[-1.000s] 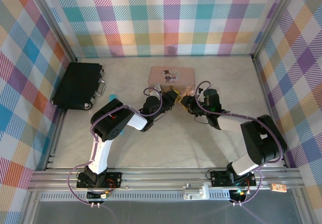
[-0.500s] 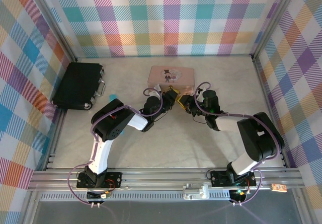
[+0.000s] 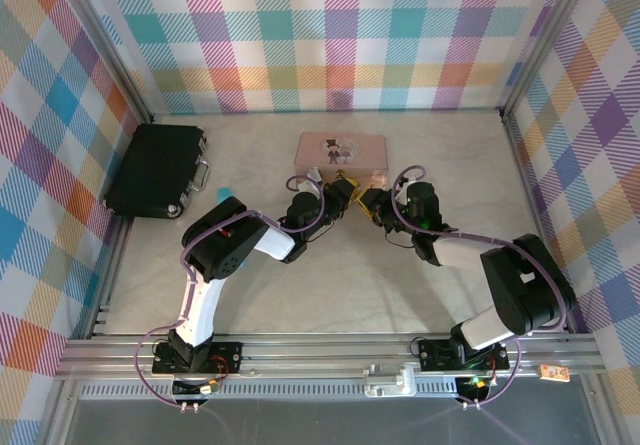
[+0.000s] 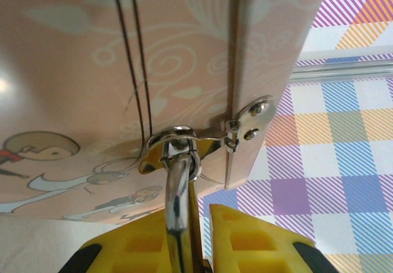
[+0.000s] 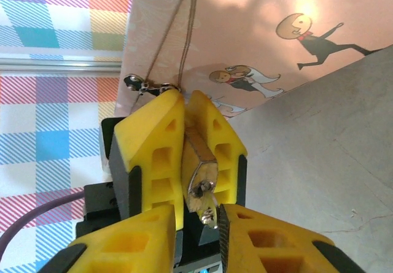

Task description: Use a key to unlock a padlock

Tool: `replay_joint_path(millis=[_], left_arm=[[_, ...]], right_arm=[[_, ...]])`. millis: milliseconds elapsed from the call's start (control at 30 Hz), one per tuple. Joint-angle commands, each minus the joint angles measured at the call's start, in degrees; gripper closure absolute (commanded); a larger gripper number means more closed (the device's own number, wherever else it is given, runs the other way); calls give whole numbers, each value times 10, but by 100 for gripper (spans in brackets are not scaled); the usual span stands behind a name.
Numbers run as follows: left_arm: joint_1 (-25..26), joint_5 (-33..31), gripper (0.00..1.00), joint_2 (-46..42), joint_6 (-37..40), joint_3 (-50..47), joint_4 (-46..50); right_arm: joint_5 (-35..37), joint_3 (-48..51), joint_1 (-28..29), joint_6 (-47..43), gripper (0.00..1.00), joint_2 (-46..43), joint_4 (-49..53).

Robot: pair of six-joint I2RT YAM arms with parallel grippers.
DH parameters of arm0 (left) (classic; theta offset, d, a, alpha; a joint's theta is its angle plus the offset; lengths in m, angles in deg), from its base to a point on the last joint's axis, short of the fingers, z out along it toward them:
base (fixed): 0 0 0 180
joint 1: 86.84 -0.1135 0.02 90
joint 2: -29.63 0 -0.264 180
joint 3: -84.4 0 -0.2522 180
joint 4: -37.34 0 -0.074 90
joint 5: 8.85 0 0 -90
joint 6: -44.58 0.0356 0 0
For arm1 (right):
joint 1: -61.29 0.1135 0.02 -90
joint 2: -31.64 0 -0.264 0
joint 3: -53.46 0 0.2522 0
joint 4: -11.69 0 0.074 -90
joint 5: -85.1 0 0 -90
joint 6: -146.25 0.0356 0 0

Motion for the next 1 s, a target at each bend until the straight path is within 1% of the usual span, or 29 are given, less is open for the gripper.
replay_joint_path(millis=[0,100,267,367,600,633,667,700,767,833,900,967], left_arm=[[5,-1,100,-5,3,15,-56],[6,0,100,-5,2,14,-56],[7,-2,100,-5,2,14,-56],[9,0,100,-4,2,14,-57],[11,11,100,-9,2,4,-59],[11,12,100,-9,2,2,-59],[11,13,100,-9,2,0,-60],[10,15,100,-9,5,-1,-61],[10,22,100,-7,24,0,-65],[11,34,100,-7,53,2,-68],[10,45,100,-8,74,3,-71],[10,54,100,-11,87,4,-73]], right_arm=[[-6,-1,3,10,75,21,-40],[-5,2,3,13,79,28,-55],[2,2,3,11,90,29,-58],[8,-3,3,1,93,32,-60],[12,-46,3,-98,97,21,19],[11,-49,3,-103,100,18,35],[10,-51,4,-97,100,17,45],[2,-51,1,-79,100,17,45],[-26,-55,-5,-10,100,21,35],[-67,-60,-8,89,100,28,-10],[-100,-73,-7,186,100,28,-9],[-119,-74,-7,271,100,25,-43]])
